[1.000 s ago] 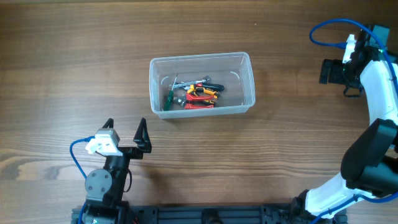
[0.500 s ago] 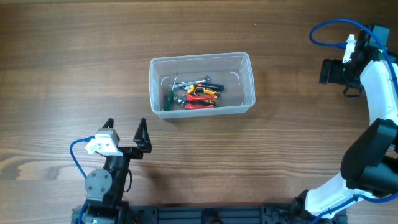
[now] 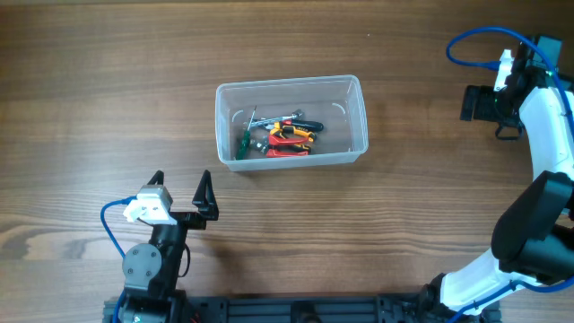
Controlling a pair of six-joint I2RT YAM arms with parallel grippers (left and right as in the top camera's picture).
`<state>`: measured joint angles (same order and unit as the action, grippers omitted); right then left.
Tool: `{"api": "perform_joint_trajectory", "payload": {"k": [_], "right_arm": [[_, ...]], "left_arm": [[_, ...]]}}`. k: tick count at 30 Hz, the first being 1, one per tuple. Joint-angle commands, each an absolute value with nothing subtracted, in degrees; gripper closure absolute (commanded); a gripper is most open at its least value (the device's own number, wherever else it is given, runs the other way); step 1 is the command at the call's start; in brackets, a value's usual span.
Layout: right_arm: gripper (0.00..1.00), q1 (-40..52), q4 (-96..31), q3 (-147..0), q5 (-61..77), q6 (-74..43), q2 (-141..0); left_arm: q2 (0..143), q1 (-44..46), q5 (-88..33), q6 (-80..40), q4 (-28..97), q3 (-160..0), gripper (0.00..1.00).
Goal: Pack container
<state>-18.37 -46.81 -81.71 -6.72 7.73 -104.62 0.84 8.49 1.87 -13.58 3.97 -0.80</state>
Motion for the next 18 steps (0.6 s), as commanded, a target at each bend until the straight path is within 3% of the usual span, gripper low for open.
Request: {"api": "perform_joint_trajectory", "payload": {"k": [1,12,18], "right_arm": [[0.00,-18.35,-46.65,-81.67,-7.77,7.49,-104.22],[0.00,-18.35,-44.21,-81.54,-5.28,7.33,-88.44],[0.00,-18.24,-32.23,-75.77,-1.76,7.40,-75.33]], "left_arm": [[0.23,8.08,2.46,-12.40,3.95,-0.32,0.00],[0.23,8.08,2.46,-12.40,3.95,-0.32,0.00],[0.23,8.08,2.46,-12.40,3.95,-0.32,0.00]]}}
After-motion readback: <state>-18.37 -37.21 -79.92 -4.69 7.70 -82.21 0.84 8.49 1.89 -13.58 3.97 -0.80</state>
